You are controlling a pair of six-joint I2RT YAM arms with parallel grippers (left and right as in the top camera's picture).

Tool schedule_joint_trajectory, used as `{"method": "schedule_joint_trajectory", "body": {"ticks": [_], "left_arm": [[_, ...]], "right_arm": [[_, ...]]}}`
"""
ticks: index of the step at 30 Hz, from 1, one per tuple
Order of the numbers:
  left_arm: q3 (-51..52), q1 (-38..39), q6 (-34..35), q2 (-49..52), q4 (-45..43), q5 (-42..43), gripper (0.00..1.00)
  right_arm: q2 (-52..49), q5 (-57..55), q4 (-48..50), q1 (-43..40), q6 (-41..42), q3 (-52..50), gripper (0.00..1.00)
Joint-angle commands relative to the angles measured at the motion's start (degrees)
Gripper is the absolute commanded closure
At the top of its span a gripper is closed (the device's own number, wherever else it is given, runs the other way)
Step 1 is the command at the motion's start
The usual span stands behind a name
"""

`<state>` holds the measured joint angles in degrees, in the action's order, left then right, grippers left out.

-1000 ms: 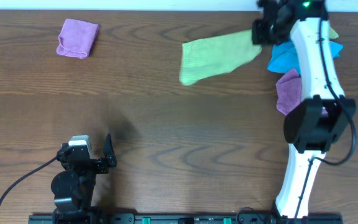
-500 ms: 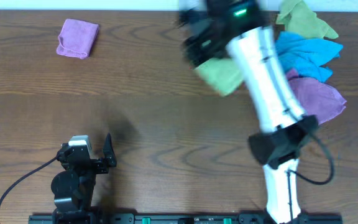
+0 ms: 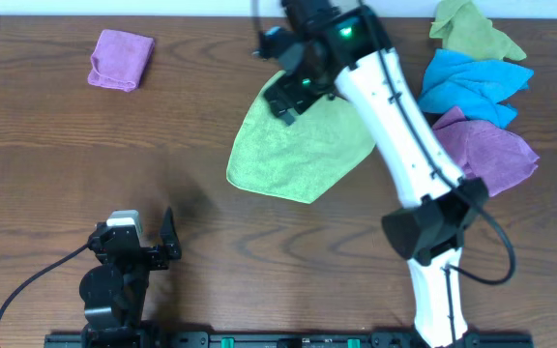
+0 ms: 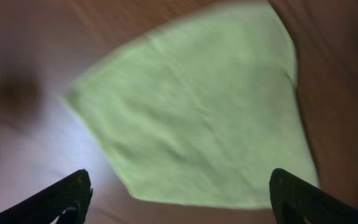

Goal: Fold the cloth

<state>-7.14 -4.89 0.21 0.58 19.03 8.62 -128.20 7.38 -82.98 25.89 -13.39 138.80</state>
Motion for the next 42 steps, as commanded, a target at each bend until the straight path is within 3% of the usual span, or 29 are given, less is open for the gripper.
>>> {"method": "schedule_joint_trajectory", "body": {"ticks": [1, 2, 4, 5, 9, 13, 24, 42], "left_arm": [[1.2, -0.3, 0.6, -0.3, 0.4, 0.2, 0.05], [1.2, -0.3, 0.6, -0.3, 0.3, 0.2, 0.05], [1.2, -0.3, 0.6, -0.3, 0.4, 0.2, 0.05], [1.2, -0.3, 0.6, -0.3, 0.4, 0.2, 0.05], [1.2, -0.3, 0.6, -0.3, 0.4, 0.2, 0.05], [1.2, -0.3, 0.6, -0.3, 0.4, 0.2, 0.05], [1.2, -0.3, 0.6, -0.3, 0.4, 0.2, 0.05], [1.2, -0.3, 0.6, -0.3, 0.4, 0.2, 0.04]], "right_arm": [[-0.5, -1.6, 2.0, -4.4, 2.5, -6.5, 0.15], [-0.5, -1.6, 3.0, -5.6, 3.4, -8.5, 0.25], [-0.5, -1.6, 5.2, -7.9, 6.3, -12.1, 0.84], [-0.5, -1.6, 6.4, -9.0, 8.3, -13.8, 0.98], [-0.5, 3.1, 11.3, -11.3, 11.2, -19.7, 0.99], [-0.8, 4.8, 18.1, -7.9, 11.2, -23.8, 0.98], [-6.0, -2.9, 37.1, -2.3, 17.5, -28.2, 0.99], [-11.6, -0.1, 42.2, 2.0, 21.2, -28.3, 0.99]]}}
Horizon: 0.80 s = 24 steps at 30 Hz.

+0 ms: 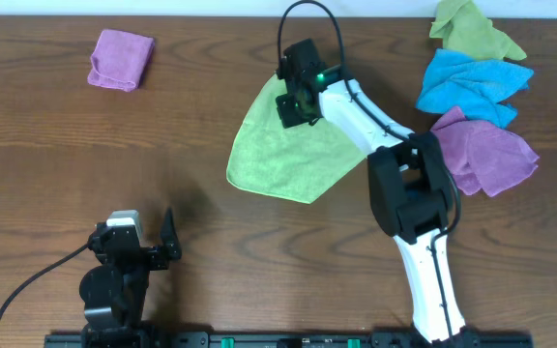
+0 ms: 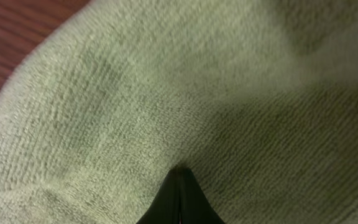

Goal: Fold the cloth

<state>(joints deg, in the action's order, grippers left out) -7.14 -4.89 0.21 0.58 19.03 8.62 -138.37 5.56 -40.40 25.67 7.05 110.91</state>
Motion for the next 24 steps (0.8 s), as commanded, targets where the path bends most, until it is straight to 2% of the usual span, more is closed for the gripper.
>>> {"method": "schedule_joint_trajectory", "body": {"ticks": [1, 6, 14, 19, 24], "left_arm": [[1.2, -0.3, 0.6, -0.3, 0.3, 0.2, 0.05], [1.2, -0.3, 0.6, -0.3, 0.3, 0.2, 0.05], [1.2, -0.3, 0.6, -0.3, 0.3, 0.2, 0.05], [1.2, -0.3, 0.6, -0.3, 0.3, 0.2, 0.05], [1.2, -0.3, 0.6, -0.3, 0.4, 0.2, 0.05]], "right_arm": [[-1.5, 2.4, -0.5, 2.8, 0.5, -0.4, 0.98], [-1.5, 7.6, -3.1, 7.3, -2.0, -0.4, 0.99], [-1.5, 6.7, -10.2, 17.8, -10.3, -0.3, 0.99], [-1.5, 5.3, -8.9, 17.2, -8.1, 0.9, 0.99], [-1.1, 5.4, -14.2, 14.4, -8.0, 9.2, 0.98]]}}
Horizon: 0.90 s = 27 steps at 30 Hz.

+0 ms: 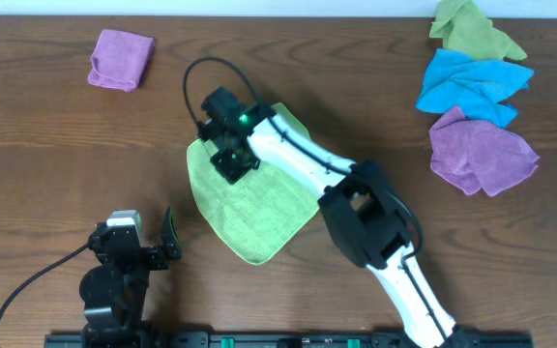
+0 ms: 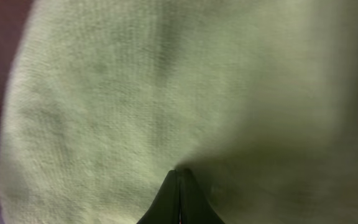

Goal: Fold the cloth

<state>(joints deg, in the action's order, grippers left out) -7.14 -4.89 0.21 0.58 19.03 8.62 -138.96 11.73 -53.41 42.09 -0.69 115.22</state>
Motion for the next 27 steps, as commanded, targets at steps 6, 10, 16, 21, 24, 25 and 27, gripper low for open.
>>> {"method": "schedule_joint_trajectory", "body": {"ticks": [6, 10, 16, 21, 24, 25, 27], "left_arm": [[1.2, -0.3, 0.6, -0.3, 0.4, 0.2, 0.05], [1.2, -0.3, 0.6, -0.3, 0.4, 0.2, 0.05], [1.2, -0.3, 0.6, -0.3, 0.3, 0.2, 0.05], [1.2, -0.3, 0.6, -0.3, 0.4, 0.2, 0.05], [1.2, -0.3, 0.6, -0.3, 0.3, 0.2, 0.05], [1.2, -0.3, 0.6, -0.3, 0.4, 0.2, 0.05], [1.2, -0.3, 0.6, -0.3, 0.3, 0.2, 0.04]], "right_arm": [[1.2, -0.9, -8.7, -4.1, -1.9, 18.1, 0.98], [1.8, -6.3, -13.7, -5.5, -3.2, 21.6, 0.99], [1.4, -7.3, -18.6, -9.0, -3.2, 14.4, 0.98], [1.4, -7.4, -12.1, -12.3, 0.9, 6.4, 0.98], [1.4, -7.1, -8.5, -14.1, 3.9, 3.8, 0.98], [1.3, -7.0, -7.6, -14.5, 4.3, 3.3, 0.99], [1.3, -7.0, -6.0, -15.0, 4.3, 2.6, 0.98]]}}
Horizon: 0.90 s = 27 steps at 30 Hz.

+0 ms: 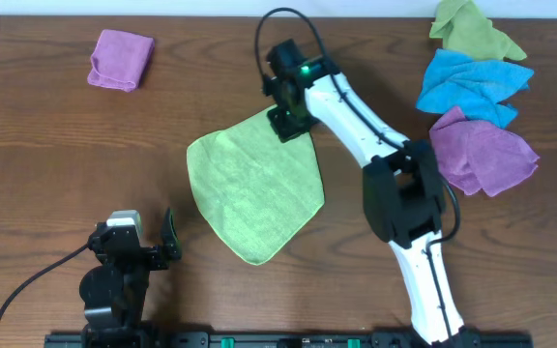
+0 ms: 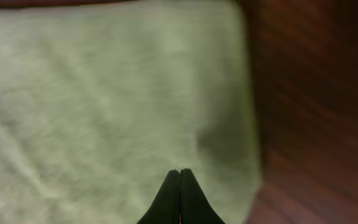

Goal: Fold the cloth

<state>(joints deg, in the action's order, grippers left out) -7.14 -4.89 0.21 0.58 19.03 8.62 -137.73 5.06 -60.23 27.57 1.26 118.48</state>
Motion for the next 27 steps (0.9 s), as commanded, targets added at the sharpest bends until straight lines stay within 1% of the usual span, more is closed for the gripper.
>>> {"method": "schedule_joint_trajectory", "body": {"ticks": [1, 7, 13, 19, 23, 27], "left_arm": [[1.2, -0.3, 0.6, -0.3, 0.4, 0.2, 0.05], [1.2, -0.3, 0.6, -0.3, 0.4, 0.2, 0.05], [1.2, -0.3, 0.6, -0.3, 0.4, 0.2, 0.05], [1.2, -0.3, 0.6, -0.3, 0.3, 0.2, 0.05], [1.2, -0.3, 0.6, -0.3, 0.4, 0.2, 0.05], [1.2, -0.3, 0.6, -0.3, 0.4, 0.2, 0.05]], "right_arm": [[0.0, -0.3, 1.7, -0.5, 2.3, -1.0, 0.99], [-0.5, -0.2, 7.6, 0.3, 2.3, -5.1, 0.99], [-1.8, 4.4, 7.8, 1.9, 2.3, -6.3, 0.99], [-2.2, 9.9, 11.1, 7.7, 0.1, -6.5, 0.99], [-2.2, 9.8, 10.9, 12.7, -2.0, -6.5, 0.99], [-2.2, 8.0, 11.0, 13.9, -2.2, -6.0, 0.99]]}}
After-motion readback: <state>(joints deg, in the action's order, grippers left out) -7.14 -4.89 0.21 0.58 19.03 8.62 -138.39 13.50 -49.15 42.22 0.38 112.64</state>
